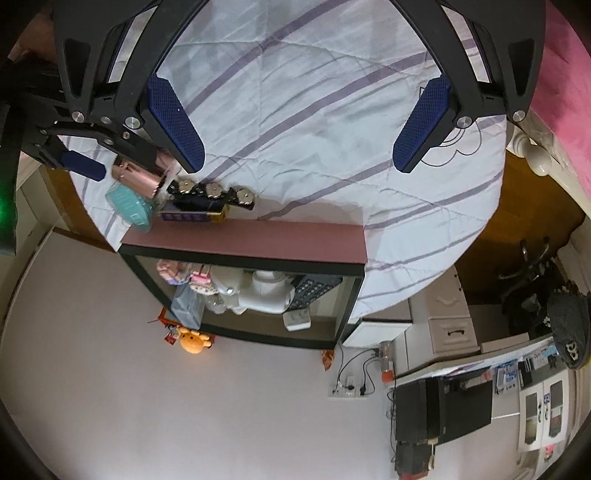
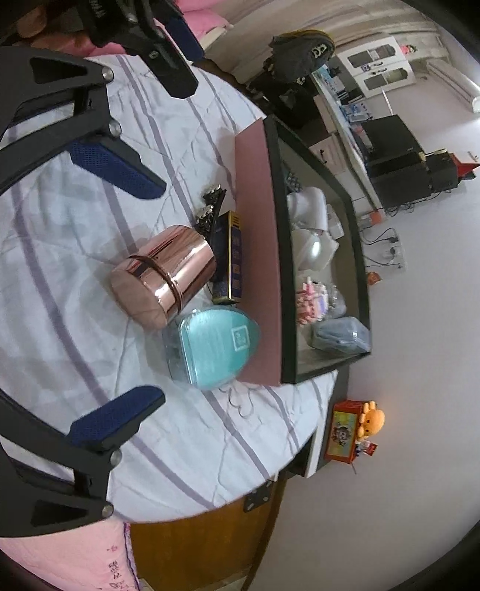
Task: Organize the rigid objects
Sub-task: 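Grasp the black battery strip with the left tool while the right grasps the rose-gold cylinder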
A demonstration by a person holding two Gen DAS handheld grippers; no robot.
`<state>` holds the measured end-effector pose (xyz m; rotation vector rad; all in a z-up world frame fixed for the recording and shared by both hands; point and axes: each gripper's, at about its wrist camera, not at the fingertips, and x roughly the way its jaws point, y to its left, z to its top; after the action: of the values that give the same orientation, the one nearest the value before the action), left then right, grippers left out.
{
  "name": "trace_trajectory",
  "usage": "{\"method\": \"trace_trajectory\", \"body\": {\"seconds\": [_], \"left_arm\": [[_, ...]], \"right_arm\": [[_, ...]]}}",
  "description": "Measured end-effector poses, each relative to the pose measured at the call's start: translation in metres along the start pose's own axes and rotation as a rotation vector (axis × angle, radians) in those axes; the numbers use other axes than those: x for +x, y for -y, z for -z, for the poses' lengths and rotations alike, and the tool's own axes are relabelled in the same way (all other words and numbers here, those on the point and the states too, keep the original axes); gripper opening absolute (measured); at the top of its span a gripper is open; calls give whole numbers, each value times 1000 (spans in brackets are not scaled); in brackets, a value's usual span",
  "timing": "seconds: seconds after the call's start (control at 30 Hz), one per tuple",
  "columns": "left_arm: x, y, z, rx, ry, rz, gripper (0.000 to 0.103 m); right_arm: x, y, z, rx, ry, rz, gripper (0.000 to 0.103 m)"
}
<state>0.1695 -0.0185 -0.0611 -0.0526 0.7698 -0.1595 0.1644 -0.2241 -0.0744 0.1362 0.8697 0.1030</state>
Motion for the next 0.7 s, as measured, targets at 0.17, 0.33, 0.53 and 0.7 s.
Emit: {"method": "trace_trajectory", "body": {"seconds": [0.17, 0.33, 0.53, 0.7], "left_arm": [[15, -2, 0, 4, -28, 3, 103], [23, 1, -3, 15, -35, 17, 103], [34, 15, -9, 37, -41, 43, 103], [45, 32, -12, 55, -59, 66, 103]], "right_arm": [[19, -7, 1, 15, -25, 19, 73], [19, -9, 5, 1, -15, -5, 68], [9, 3, 9, -1, -5, -19, 67], [-1, 11, 13, 1, -5, -11, 67]]}}
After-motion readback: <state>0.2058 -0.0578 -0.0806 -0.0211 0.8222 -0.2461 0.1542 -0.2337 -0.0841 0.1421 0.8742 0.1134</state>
